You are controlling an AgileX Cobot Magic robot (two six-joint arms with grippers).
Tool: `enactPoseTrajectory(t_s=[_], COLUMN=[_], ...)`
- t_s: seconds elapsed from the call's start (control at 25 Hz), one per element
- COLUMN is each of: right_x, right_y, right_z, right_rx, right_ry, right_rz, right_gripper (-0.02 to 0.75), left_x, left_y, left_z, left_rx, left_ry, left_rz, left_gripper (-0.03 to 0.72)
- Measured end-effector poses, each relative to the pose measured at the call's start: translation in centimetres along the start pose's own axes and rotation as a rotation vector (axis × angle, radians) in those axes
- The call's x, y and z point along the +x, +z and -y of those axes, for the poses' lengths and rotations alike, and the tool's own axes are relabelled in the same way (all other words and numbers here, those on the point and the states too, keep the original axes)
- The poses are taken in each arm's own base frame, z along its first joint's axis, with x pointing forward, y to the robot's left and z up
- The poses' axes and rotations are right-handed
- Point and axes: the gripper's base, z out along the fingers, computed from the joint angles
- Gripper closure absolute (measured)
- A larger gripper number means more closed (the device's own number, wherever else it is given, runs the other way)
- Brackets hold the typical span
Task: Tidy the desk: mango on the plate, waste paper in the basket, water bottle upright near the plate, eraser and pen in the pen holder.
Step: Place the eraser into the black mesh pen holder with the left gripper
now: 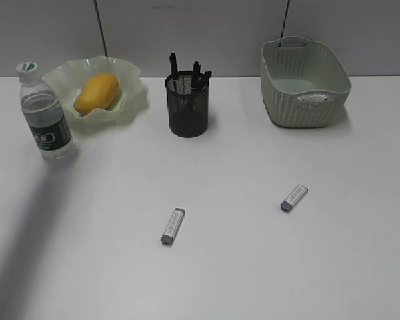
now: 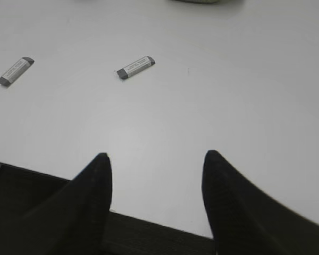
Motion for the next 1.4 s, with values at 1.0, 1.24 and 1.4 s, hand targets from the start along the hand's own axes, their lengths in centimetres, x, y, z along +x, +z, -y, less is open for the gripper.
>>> enactPoseTrajectory(t_s=[1.0,1.24,1.4], right_x=[0.0,0.0,0.0], right_y=[0.0,0.0,0.0], right_z=[0.0,0.0,0.0], right_rx=[0.0,0.0,0.0], right_ry=[0.0,0.0,0.0], right_rz=[0.0,0.0,0.0], right_gripper=[0.302,0.302,0.302], left_x=[1.4,1.7,2.1], left_y=[13.5,16.4,17.3], left_z=[19.6,20.0,20.0], left_rx=[0.441,0.447,0.441], left_ry=[0.094,0.071,0.068], left_rz=[0.263,0.311,0.299], left_gripper=[0.534,0.534,0.528])
